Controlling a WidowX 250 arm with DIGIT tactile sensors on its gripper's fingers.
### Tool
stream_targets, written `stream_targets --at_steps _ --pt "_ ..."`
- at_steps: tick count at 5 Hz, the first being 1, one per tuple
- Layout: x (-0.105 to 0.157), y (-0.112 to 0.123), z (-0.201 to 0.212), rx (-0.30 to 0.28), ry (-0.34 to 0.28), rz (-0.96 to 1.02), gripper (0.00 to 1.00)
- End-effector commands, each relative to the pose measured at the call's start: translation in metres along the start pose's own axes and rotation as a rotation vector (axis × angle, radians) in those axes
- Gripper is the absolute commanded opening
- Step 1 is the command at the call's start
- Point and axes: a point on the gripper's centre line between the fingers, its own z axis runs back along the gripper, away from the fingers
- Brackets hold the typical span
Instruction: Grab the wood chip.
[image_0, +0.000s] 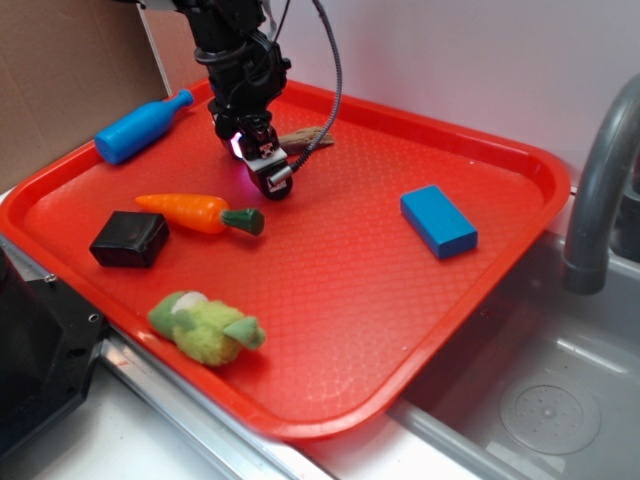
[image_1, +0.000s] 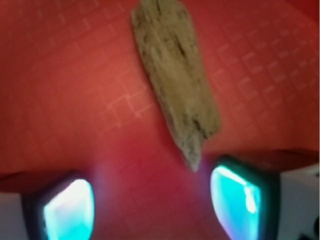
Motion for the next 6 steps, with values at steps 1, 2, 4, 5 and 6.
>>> stream_targets --at_steps 1,2,4,5,6 --pt "-0.002 0.001 0.001 0.005 -0.001 0.002 1.0" --pt "0.012 0.02 0.004 0.046 -0.023 -0.023 1.0" --pt "0.058 0.044 -0.003 0.086 0.01 -0.103 1.0" --pt "0.063 0.035 -0.01 0.096 0.023 -0.132 0.24" --pt "0.055 0.022 -0.005 0.091 0.016 -0.146 0.0"
